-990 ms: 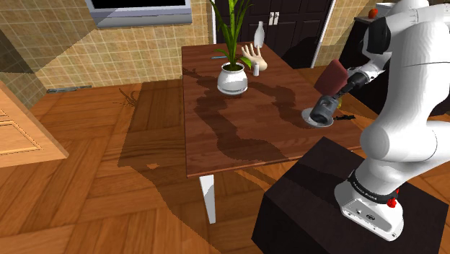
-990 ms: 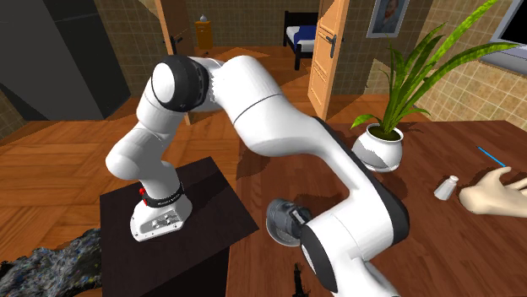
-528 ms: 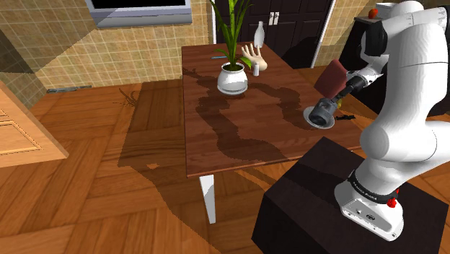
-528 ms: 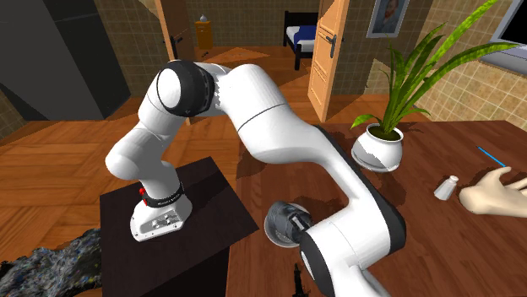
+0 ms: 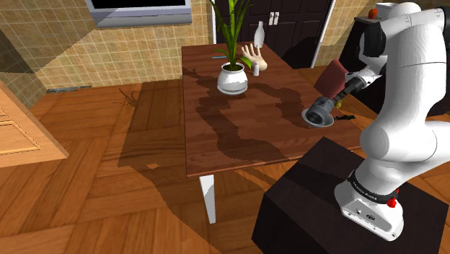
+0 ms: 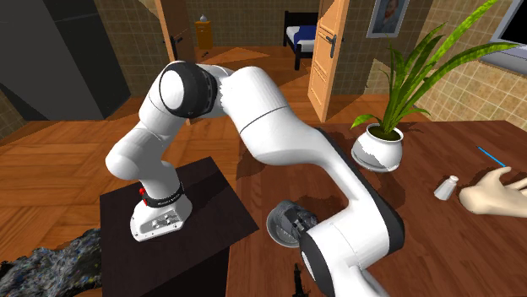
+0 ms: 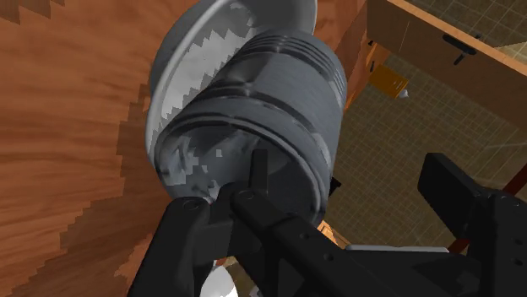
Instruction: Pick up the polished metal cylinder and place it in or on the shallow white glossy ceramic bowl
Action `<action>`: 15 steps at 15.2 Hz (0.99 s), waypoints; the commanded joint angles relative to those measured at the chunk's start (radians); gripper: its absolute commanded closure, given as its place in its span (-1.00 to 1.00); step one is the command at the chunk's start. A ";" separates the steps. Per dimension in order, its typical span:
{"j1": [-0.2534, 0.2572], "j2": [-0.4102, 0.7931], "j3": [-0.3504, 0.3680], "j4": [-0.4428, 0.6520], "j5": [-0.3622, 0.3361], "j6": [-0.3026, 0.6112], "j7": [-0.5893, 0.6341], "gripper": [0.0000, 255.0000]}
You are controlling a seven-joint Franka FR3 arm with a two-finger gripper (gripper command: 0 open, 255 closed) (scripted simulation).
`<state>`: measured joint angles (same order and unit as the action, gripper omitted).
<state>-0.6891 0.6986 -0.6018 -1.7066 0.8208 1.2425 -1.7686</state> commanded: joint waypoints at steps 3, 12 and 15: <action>0.000 -0.002 -0.001 -0.005 -0.003 0.001 -0.003 -1.00; -0.086 0.059 -0.001 0.170 -0.010 -0.109 0.023 -1.00; -0.086 0.059 -0.001 0.170 -0.010 -0.109 0.023 -1.00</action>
